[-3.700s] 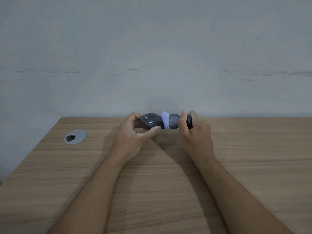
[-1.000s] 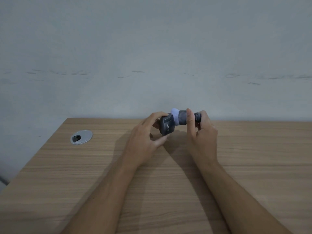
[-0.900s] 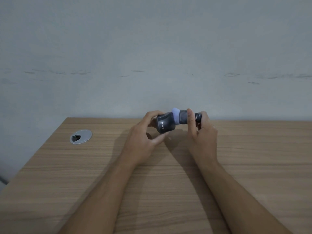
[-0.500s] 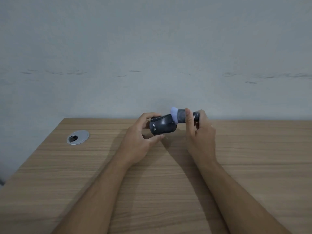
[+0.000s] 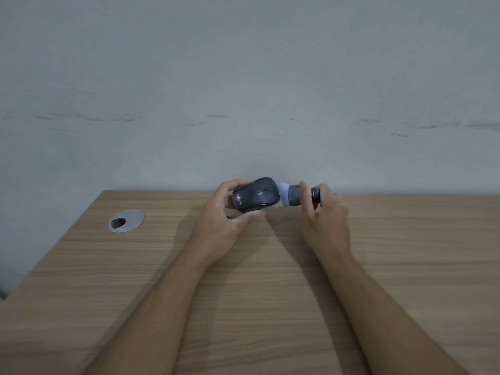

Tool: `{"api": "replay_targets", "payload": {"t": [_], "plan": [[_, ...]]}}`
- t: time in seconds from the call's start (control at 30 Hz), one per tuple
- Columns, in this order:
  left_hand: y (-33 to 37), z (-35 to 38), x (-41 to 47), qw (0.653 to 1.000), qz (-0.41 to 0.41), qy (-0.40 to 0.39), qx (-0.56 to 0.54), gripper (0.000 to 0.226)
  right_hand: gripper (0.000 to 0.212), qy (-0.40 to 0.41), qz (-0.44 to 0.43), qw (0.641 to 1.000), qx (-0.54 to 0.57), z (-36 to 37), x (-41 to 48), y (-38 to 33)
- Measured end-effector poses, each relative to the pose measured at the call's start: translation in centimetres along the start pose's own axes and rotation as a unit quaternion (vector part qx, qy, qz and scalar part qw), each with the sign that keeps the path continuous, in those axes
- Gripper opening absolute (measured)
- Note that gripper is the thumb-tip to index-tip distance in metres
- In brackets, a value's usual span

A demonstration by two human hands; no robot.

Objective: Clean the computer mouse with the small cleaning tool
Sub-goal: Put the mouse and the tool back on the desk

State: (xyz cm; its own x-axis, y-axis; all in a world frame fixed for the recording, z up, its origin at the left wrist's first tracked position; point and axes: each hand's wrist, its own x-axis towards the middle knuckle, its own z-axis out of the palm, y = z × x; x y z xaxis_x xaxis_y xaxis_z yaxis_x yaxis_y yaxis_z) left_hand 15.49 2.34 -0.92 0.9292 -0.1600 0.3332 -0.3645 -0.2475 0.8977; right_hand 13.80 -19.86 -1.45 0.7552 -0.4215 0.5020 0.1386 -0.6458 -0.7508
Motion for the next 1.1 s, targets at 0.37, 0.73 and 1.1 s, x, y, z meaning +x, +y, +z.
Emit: {"api": "replay_targets", "payload": {"t": [0.37,0.73,1.1], "plan": [[0.9,0.0,-1.2,0.997,-0.067,0.037,-0.023,0.052,0.041,-0.043,-0.082,0.996,0.007,-0.3,-3.8,-3.0],[2.3,-0.4,-5.2,0.998,-0.058,-0.025,0.023,0.052,0.047,-0.039,-0.026,0.998,0.033,-3.1,-4.6,-2.4],[2.7,-1.0,-6.5,0.995,-0.088,-0.029,0.048,0.055,0.044,-0.014,0.048,0.998,-0.033,-4.2,-5.7,-1.5]]}}
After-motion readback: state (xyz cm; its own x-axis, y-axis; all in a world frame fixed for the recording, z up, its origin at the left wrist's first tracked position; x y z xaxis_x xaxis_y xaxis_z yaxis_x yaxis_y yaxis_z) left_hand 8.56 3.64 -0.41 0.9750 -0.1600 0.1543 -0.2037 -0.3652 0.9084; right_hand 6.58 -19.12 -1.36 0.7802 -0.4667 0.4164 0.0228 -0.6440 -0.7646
